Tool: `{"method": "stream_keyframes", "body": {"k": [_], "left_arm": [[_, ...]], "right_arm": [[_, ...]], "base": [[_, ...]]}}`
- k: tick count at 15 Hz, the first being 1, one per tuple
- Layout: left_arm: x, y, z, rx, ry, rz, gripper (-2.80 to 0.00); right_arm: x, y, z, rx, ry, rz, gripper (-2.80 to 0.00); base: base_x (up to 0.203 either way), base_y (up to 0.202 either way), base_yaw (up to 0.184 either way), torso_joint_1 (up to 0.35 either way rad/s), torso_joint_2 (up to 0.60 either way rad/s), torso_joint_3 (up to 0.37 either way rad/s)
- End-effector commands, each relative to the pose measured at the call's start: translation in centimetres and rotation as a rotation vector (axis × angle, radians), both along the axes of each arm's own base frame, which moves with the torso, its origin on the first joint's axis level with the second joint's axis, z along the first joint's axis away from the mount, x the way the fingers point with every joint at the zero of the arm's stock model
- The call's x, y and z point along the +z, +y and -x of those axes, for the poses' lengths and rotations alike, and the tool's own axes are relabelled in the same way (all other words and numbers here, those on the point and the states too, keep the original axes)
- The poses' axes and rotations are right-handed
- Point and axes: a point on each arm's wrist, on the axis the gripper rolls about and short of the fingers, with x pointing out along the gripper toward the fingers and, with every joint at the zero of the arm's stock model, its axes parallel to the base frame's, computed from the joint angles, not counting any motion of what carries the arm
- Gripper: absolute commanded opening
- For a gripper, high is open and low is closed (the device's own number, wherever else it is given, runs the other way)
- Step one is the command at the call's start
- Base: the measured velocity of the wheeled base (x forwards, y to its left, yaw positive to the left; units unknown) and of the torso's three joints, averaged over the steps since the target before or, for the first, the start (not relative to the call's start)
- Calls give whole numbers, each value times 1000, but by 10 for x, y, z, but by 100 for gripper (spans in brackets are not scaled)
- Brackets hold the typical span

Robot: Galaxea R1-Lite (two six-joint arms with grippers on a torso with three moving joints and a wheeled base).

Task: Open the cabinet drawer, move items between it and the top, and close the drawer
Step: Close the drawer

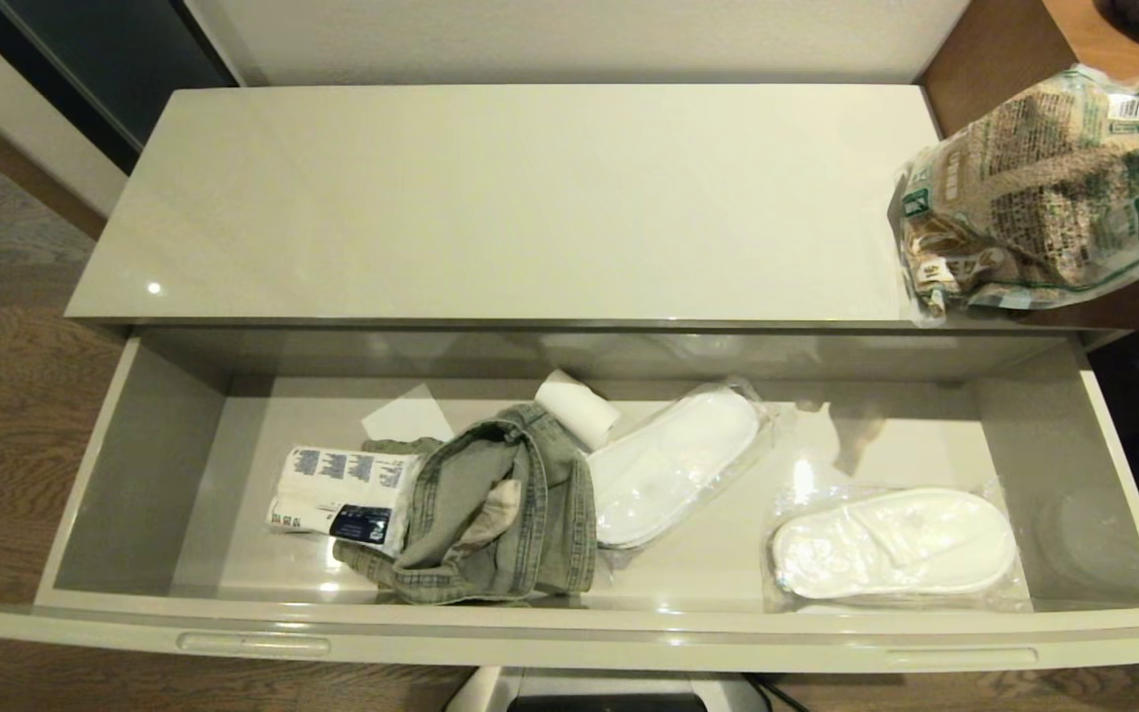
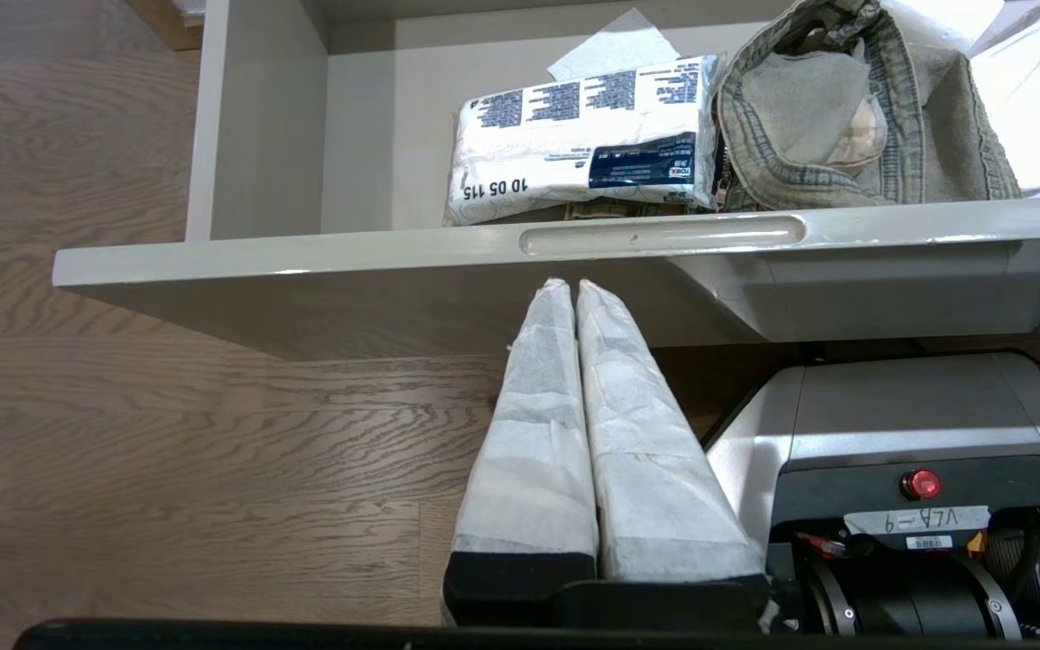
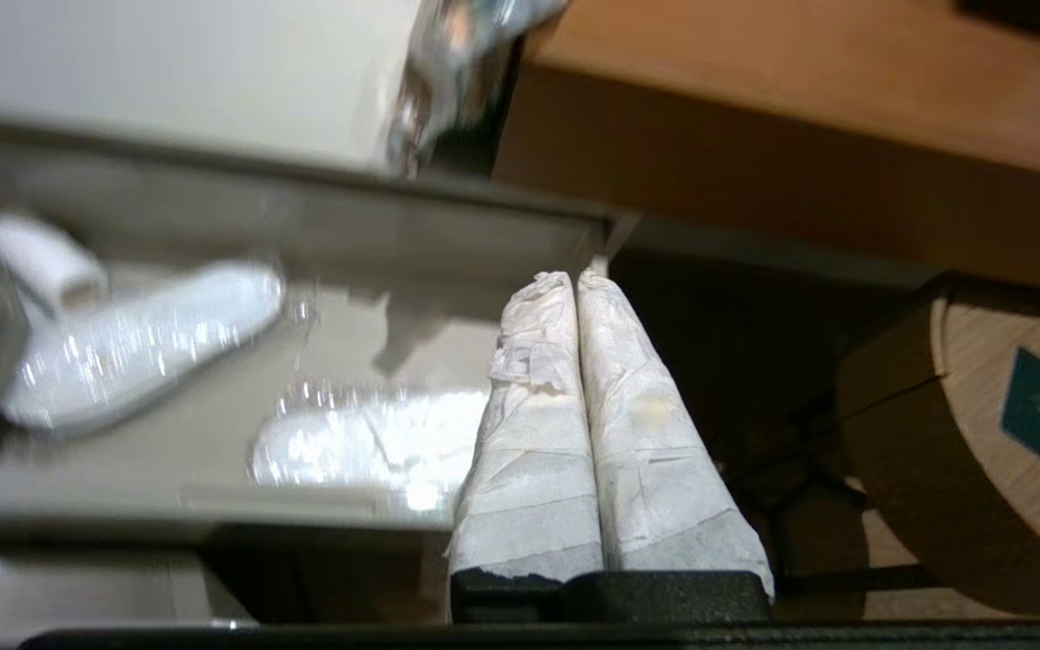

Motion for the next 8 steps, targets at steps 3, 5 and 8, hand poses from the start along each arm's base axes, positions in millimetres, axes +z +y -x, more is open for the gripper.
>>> {"method": "stream_keyframes", "body": {"k": [3, 5, 8], "left_arm": [[0, 0, 0, 0, 2, -1, -280], [0, 0, 0, 1, 2, -1, -280], [0, 0, 0, 1, 2, -1, -280]], "right_arm": [[66, -2, -41, -52, 286, -170, -280], [42, 1, -62, 15, 608, -224, -280], [3, 2, -100, 65, 1019, -234, -280]], "base": [[0, 0, 0, 0, 0, 0], [0, 0, 0, 0, 0, 0], [0, 0, 0, 0, 0, 0]]}}
